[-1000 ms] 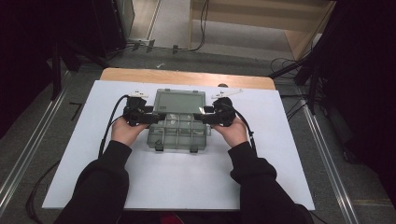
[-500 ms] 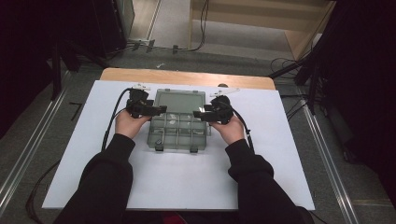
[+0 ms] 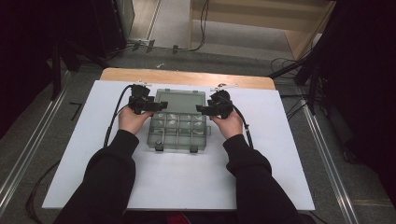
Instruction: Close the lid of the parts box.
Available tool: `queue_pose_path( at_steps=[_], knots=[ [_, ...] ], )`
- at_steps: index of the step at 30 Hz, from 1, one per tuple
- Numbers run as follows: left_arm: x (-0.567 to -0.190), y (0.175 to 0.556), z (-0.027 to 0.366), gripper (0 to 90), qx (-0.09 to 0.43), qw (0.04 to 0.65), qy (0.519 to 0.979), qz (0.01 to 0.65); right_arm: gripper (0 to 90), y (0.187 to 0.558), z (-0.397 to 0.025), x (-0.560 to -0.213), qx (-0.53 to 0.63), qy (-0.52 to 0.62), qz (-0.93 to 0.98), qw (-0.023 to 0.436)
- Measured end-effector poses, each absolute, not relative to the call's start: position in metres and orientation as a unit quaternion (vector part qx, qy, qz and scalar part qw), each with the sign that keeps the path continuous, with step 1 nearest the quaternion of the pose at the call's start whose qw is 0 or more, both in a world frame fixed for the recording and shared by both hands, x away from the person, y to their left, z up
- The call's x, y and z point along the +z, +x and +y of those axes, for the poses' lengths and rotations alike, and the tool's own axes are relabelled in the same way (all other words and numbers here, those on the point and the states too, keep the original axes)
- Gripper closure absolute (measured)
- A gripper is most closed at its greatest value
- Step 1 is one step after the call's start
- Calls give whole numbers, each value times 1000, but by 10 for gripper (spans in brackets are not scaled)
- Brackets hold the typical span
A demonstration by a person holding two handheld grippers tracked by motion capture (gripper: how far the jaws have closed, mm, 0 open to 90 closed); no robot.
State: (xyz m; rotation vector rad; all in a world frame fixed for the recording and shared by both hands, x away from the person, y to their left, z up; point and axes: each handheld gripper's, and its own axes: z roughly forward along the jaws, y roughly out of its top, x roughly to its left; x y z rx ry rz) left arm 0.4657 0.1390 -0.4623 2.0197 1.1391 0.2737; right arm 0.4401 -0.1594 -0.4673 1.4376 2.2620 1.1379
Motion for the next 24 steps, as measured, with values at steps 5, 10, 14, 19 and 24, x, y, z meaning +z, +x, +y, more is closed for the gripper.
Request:
queue_pose_path(
  at_steps=[5, 10, 14, 19, 24],
  knots=[
    [-469, 471, 139, 291, 115, 398, 788, 455, 351, 445, -163, -470, 386, 504, 764, 118],
    [-473, 475, 142, 290, 125, 396, 782, 464, 351, 449, -161, -476, 382, 515, 758, 121],
    [-477, 477, 140, 290, 135, 387, 783, 468, 351, 452, -159, -482, 382, 525, 750, 123],
    [-481, 478, 138, 289, 143, 387, 781, 469, 350, 456, -158, -488, 377, 530, 749, 124],
    [-486, 479, 135, 289, 144, 382, 783, 470, 351, 457, -155, -492, 372, 532, 750, 125]
  ],
)
